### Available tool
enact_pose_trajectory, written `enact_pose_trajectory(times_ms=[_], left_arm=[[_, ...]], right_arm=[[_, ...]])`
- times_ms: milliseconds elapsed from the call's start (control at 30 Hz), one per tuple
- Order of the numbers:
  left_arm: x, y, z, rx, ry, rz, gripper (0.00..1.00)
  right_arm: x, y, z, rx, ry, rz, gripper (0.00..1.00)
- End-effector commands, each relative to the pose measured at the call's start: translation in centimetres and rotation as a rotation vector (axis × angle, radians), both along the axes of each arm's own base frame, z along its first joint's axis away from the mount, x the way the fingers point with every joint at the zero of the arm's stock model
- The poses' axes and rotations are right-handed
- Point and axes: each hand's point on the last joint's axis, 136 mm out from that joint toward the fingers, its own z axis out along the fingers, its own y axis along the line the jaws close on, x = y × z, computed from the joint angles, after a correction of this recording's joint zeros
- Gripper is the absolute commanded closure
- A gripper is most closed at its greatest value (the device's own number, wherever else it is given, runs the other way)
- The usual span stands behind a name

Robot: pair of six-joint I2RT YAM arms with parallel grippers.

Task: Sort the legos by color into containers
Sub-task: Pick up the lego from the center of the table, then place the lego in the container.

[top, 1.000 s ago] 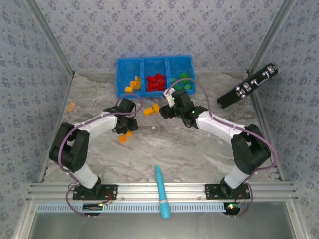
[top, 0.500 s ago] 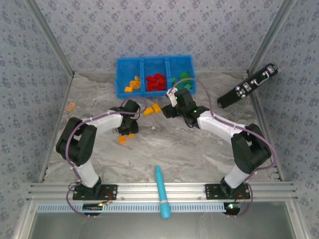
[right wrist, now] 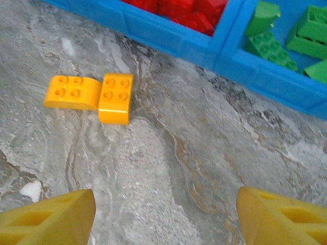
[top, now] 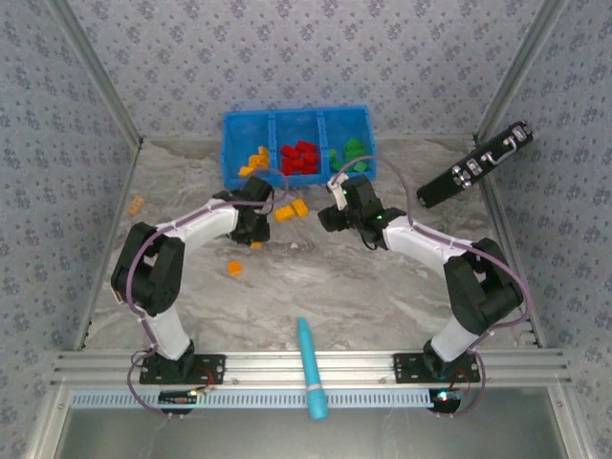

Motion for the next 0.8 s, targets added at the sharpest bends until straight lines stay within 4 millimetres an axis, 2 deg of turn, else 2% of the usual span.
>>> enact_pose_trajectory(times_ms=[0, 100, 233, 367, 533, 667, 767], left_arm=[[4.5, 0.3, 5.0, -0.019, -0.141, -0.006, 0.77], [8.7, 0.6, 8.1, -0.021, -0.242, -0.007, 0.77], [13.8, 0.6, 9.7, -0.093, -0.31, 0.01, 0.77], [18.2, 1.2, 9.8, -0.137, -0.352, 0.052, 0.77], [22.9, 1.8, 8.3, -0.143, -0.362, 0.082, 0.77], [25.0, 1.5, 7.3, -0.16, -0.348, 0.084, 0.76], [26.0, 1.5, 7.5, -0.147, -0.363, 0.081, 0.7]], right_arm=[[-1.2, -1.2, 0.5, 0.043, 0.027, -0.032, 0.25], [-2.2, -1.5, -0.1, 0.062, 0.064, -0.044, 0.25], [-3.6, -1.5, -0.4, 0.098, 0.1, -0.061, 0.25], [-5.6, -1.8, -0.9, 0.134, 0.148, -0.078, 0.25], [-8.5, -3.2, -2.6, 0.142, 0.214, -0.132, 0.25], [-10.2, -4.3, -3.3, 0.139, 0.239, -0.173, 0.25], [-10.8, -4.7, -4.0, 0.137, 0.258, -0.181, 0.25]])
